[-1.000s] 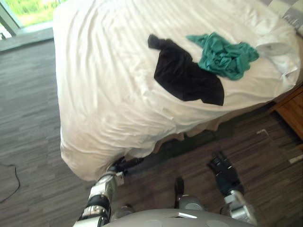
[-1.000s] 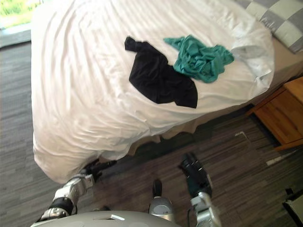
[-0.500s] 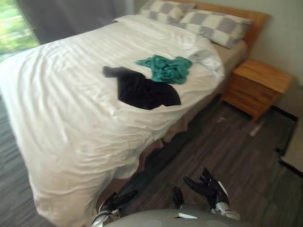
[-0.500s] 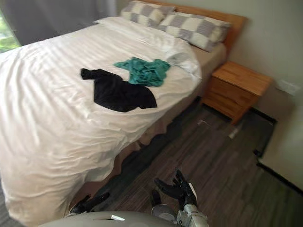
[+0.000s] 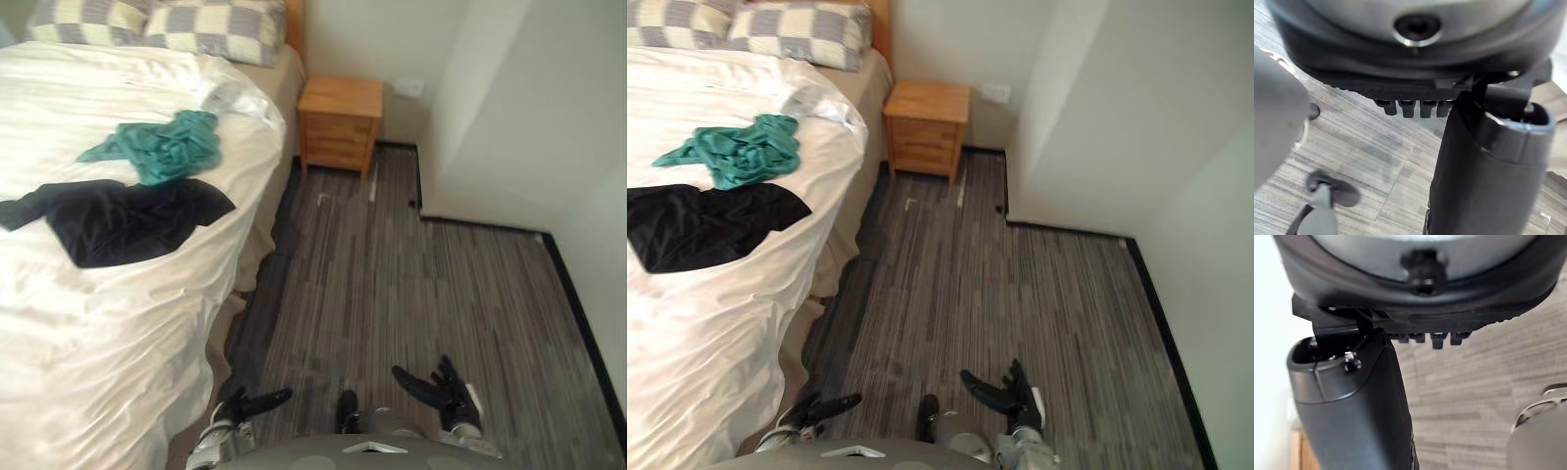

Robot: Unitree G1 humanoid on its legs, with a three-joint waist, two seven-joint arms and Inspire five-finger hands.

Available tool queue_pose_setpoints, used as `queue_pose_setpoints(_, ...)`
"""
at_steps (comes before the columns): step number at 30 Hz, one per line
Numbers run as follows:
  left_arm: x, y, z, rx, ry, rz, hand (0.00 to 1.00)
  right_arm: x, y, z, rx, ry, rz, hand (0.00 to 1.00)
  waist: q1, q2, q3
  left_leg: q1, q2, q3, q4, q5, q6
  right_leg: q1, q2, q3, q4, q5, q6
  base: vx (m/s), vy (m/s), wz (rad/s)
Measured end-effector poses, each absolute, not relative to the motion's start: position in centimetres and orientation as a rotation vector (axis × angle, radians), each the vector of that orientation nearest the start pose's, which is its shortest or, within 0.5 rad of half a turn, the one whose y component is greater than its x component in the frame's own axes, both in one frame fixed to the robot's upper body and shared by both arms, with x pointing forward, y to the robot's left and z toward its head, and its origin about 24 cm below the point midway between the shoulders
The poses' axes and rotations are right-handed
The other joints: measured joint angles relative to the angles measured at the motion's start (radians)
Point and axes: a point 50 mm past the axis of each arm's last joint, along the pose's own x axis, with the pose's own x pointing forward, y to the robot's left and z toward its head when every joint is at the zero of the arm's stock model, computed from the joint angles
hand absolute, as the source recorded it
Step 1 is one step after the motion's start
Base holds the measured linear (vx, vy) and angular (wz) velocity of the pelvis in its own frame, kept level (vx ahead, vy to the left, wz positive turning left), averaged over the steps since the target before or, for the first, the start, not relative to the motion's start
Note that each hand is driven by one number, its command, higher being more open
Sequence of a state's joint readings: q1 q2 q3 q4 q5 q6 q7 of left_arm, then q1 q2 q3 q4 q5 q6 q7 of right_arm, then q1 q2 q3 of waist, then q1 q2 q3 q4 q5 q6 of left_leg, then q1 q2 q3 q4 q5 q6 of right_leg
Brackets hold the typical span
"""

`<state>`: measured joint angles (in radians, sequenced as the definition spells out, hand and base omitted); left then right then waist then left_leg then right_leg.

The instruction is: Tidy up the quilt and then pick up the clothes from the bed and put them into the laundry hamper

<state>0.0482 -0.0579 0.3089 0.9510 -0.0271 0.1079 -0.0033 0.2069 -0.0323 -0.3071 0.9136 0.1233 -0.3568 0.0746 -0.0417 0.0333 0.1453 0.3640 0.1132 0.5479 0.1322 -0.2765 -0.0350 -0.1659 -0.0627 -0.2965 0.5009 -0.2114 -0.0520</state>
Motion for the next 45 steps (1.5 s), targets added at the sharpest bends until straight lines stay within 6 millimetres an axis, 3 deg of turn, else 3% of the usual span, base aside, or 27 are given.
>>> queue_pose_setpoints(1, 11.3, 16.9, -15.9, -0.244, 1.110, 0.277, 1.00, 8.3, -21.8, -14.1, 0.171, 0.748, -0.400, 1.00, 0.008, 0.005, -0.005, 0.007, 0.004, 0.019, 0.007, 0.008, -0.025, 0.034, 0.041, 0.018, -0.058, 0.007, -0.018, 0.09, -0.156, -0.39)
queue_pose_setpoints(2, 11.0, 16.8, -16.0, -0.245, 1.124, 0.281, 1.00, 8.1, -22.2, -14.1, 0.160, 0.757, -0.400, 1.00, 0.011, 0.016, -0.013, 0.004, 0.020, 0.031, 0.017, 0.017, -0.031, 0.054, 0.067, 0.038, -0.112, 0.034, -0.021, 0.03, -0.114, -0.45)
queue_pose_setpoints(3, 9.4, 18.2, -16.6, -0.126, 1.220, 0.264, 1.00, 7.4, -22.0, -15.2, 0.141, 0.892, -0.356, 1.00, 0.011, 0.008, -0.013, -0.060, 0.007, -0.091, 0.000, 0.024, -0.041, 0.268, 0.134, 0.205, -0.589, 0.279, 0.007, -0.01, -0.020, -0.20)
queue_pose_setpoints(7, 9.4, 18.3, -16.6, -0.128, 1.219, 0.266, 1.00, 7.4, -22.0, -15.2, 0.142, 0.892, -0.356, 1.00, 0.011, 0.006, -0.013, -0.065, 0.006, -0.092, -0.013, 0.024, -0.041, 0.257, 0.135, 0.202, -0.589, 0.280, 0.010, -0.06, 0.003, 0.02)
queue_pose_setpoints(12, 9.2, 18.6, -16.6, -0.189, 1.201, 0.344, 1.00, 7.2, -21.4, -15.3, 0.185, 0.889, -0.365, 1.00, 0.013, -0.002, -0.002, -0.117, 0.020, -0.122, 0.007, 0.024, -0.041, 0.234, 0.127, 0.129, -0.587, 0.256, -0.006, -0.05, -0.028, 0.30)
queue_pose_setpoints(15, 9.4, 19.6, -16.1, -0.203, 1.140, 0.430, 1.00, 7.5, -21.1, -15.2, 0.257, 0.866, -0.367, 1.00, 0.030, -0.022, 0.017, -0.185, 0.051, -0.133, 0.121, 0.006, -0.046, 0.160, 0.107, 0.057, -0.448, 0.160, -0.005, -0.02, -0.060, 0.18)
queue_pose_setpoints(16, 9.6, 20.1, -15.9, -0.203, 1.119, 0.452, 1.00, 7.7, -21.0, -15.1, 0.269, 0.854, -0.361, 1.00, 0.032, -0.034, 0.028, -0.241, 0.059, -0.137, 0.239, 0.002, -0.045, 0.135, 0.088, 0.050, -0.389, 0.126, -0.005, -0.06, -0.082, 0.15)
queue_pose_setpoints(17, 9.8, 20.6, -15.6, -0.208, 1.086, 0.490, 1.00, 8.1, -20.9, -15.0, 0.281, 0.840, -0.332, 1.00, 0.039, -0.036, 0.041, -0.349, 0.109, -0.154, 0.486, 0.029, -0.018, 0.135, 0.075, 0.032, -0.363, 0.097, -0.006, -0.04, -0.093, 0.16)
queue_pose_setpoints(18, 9.7, 20.5, -15.5, -0.207, 1.076, 0.499, 1.00, 8.2, -21.1, -14.9, 0.280, 0.836, -0.322, 1.00, 0.039, -0.021, 0.041, -0.403, 0.138, -0.174, 0.588, 0.059, 0.005, 0.151, 0.081, 0.015, -0.386, 0.097, -0.006, 0.07, -0.137, 0.08)
queue_pose_setpoints(19, 9.7, 20.2, -15.5, -0.208, 1.060, 0.508, 1.00, 8.4, -21.8, -14.7, 0.282, 0.825, -0.316, 1.00, 0.044, 0.015, 0.044, -0.478, 0.198, -0.206, 0.728, 0.118, 0.034, 0.178, 0.096, -0.042, -0.368, 0.084, -0.023, 0.22, -0.064, -0.25)
queue_pose_setpoints(20, 9.8, 20.7, -15.1, -0.201, 1.014, 0.524, 1.00, 8.8, -22.2, -14.4, 0.264, 0.808, -0.293, 1.00, 0.069, 0.016, 0.061, -0.570, 0.216, -0.252, 0.918, 0.190, 0.028, 0.154, 0.042, -0.104, -0.242, 0.016, -0.026, 0.27, -0.037, -0.47)
queue_pose_setpoints(21, 9.5, 20.9, -15.2, -0.182, 1.021, 0.522, 1.00, 9.2, -22.6, -14.2, 0.262, 0.799, -0.294, 1.00, 0.068, 0.042, 0.073, -0.616, 0.190, -0.322, 0.976, 0.139, 0.005, 0.175, 0.057, -0.064, -0.224, -0.002, -0.030, 0.22, 0.042, -0.82)
queue_pose_setpoints(23, 8.4, 20.5, -15.5, -0.222, 1.036, 0.539, 1.00, 9.9, -22.2, -14.1, 0.285, 0.779, -0.287, 1.00, 0.081, 0.036, 0.075, -0.642, 0.147, -0.314, 0.923, 0.075, -0.011, 0.191, 0.056, -0.011, -0.243, -0.006, -0.030, 0.19, 0.026, -0.88)
queue_pose_setpoints(25, 9.1, 20.5, -15.3, -0.223, 1.001, 0.508, 1.00, 10.2, -20.7, -14.3, 0.326, 0.774, -0.258, 1.00, 0.099, 0.014, 0.078, -0.649, 0.103, -0.250, 0.693, 0.043, -0.011, 0.219, 0.040, 0.033, -0.272, -0.006, -0.030, 0.28, 0.010, -0.81)
queue_pose_setpoints(27, 8.9, 20.6, -15.3, -0.251, 1.001, 0.510, 1.00, 10.5, -20.6, -14.2, 0.317, 0.762, -0.241, 1.00, 0.095, 0.011, 0.075, -0.645, 0.106, -0.171, 0.340, 0.106, -0.007, 0.242, 0.029, 0.046, -0.300, -0.015, 0.014, 0.31, 0.038, -0.53)
queue_pose_setpoints(29, 8.6, 20.6, -15.4, -0.270, 1.001, 0.521, 1.00, 10.3, -20.6, -14.2, 0.317, 0.763, -0.250, 1.00, 0.098, 0.008, 0.073, -0.645, 0.109, -0.174, 0.182, 0.176, -0.004, 0.269, 0.023, 0.071, -0.307, -0.041, 0.053, 0.46, 0.103, -0.39)
queue_pose_setpoints(31, 8.5, 20.7, -15.4, -0.290, 1.000, 0.531, 1.00, 9.8, -20.7, -14.3, 0.309, 0.778, -0.253, 1.00, 0.109, -0.003, 0.066, -0.644, 0.099, -0.173, 0.167, 0.257, -0.003, 0.295, -0.007, 0.101, -0.305, -0.075, 0.083, 0.56, 0.141, -0.43)
queue_pose_setpoints(32, 8.3, 21.1, -15.5, -0.279, 1.011, 0.533, 1.00, 9.6, -20.7, -14.5, 0.304, 0.794, -0.256, 1.00, 0.118, -0.028, 0.056, -0.643, 0.060, -0.169, 0.199, 0.271, 0.041, 0.310, -0.049, 0.125, -0.300, -0.099, 0.101, 0.66, 0.180, -0.42)
queue_pose_setpoints(33, 8.3, 21.5, -15.4, -0.267, 1.013, 0.534, 1.00, 9.4, -20.5, -14.6, 0.305, 0.806, -0.257, 1.00, 0.119, -0.044, 0.048, -0.643, 0.037, -0.160, 0.220, 0.237, 0.050, 0.311, -0.076, 0.135, -0.296, -0.115, 0.106, 0.68, 0.123, -0.21)
queue_pose_setpoints(35, 7.9, 22.4, -15.5, -0.230, 1.045, 0.535, 1.00, 8.6, -19.9, -15.3, 0.337, 0.876, -0.263, 1.00, 0.096, -0.081, 0.031, -0.633, -0.019, -0.157, 0.322, 0.098, 0.089, 0.245, -0.154, 0.139, -0.003, -0.124, 0.144, 0.74, 0.080, 0.17)
queue_pose_setpoints(36, 7.8, 22.6, -15.6, -0.220, 1.061, 0.534, 1.00, 8.7, -20.0, -15.4, 0.348, 0.880, -0.271, 1.00, 0.090, -0.087, 0.033, -0.614, -0.028, -0.156, 0.342, 0.076, 0.099, 0.212, -0.176, 0.141, 0.097, -0.097, 0.155, 0.66, 0.064, 0.28)
queue_pose_setpoints(37, 7.6, 22.8, -15.7, -0.179, 1.088, 0.524, 1.00, 8.9, -20.0, -15.4, 0.357, 0.880, -0.285, 1.00, 0.082, -0.095, 0.039, -0.550, -0.046, -0.152, 0.342, 0.033, 0.104, 0.154, -0.217, 0.148, 0.300, 0.012, 0.151, 0.61, 0.040, 0.10)
queue_pose_setpoints(38, 7.5, 22.9, -15.8, -0.126, 1.108, 0.493, 1.00, 9.0, -20.2, -15.4, 0.361, 0.875, -0.293, 1.00, 0.082, -0.087, 0.049, -0.457, -0.054, -0.145, 0.307, 0.006, 0.096, 0.095, -0.236, 0.155, 0.473, 0.048, 0.158, 0.60, 0.013, -0.03)
queue_pose_setpoints(40, 7.1, 22.7, -15.9, -0.074, 1.147, 0.461, 1.00, 9.6, -20.4, -15.1, 0.352, 0.845, -0.277, 1.00, 0.063, -0.071, 0.049, -0.318, -0.052, -0.132, 0.204, -0.004, 0.083, 0.000, -0.202, 0.154, 0.582, 0.042, 0.151, 0.57, -0.030, -0.21)
queue_pose_setpoints(42, 7.1, 22.7, -16.0, -0.068, 1.149, 0.455, 1.00, 10.2, -20.4, -14.7, 0.346, 0.793, -0.268, 1.00, 0.040, -0.069, 0.051, -0.220, -0.049, -0.126, 0.110, 0.001, 0.061, -0.106, -0.163, 0.105, 0.527, 0.037, 0.144, 0.53, -0.058, -0.04)
queue_pose_setpoints(43, 7.6, 22.7, -15.9, -0.074, 1.138, 0.450, 1.00, 10.3, -20.4, -14.5, 0.347, 0.772, -0.277, 1.00, 0.034, -0.068, 0.056, -0.168, -0.049, -0.125, 0.069, 0.005, 0.052, -0.156, -0.155, 0.046, 0.409, 0.026, 0.124, 0.49, -0.128, 0.22)
queue_pose_setpoints(45, 8.6, 22.3, -15.8, -0.095, 1.114, 0.448, 1.00, 9.7, -20.7, -14.6, 0.354, 0.769, -0.311, 1.00, 0.032, -0.062, 0.059, -0.117, -0.042, -0.150, 0.036, 0.000, 0.040, -0.173, -0.133, -0.035, 0.116, 0.037, 0.124, 0.50, -0.174, 0.46)
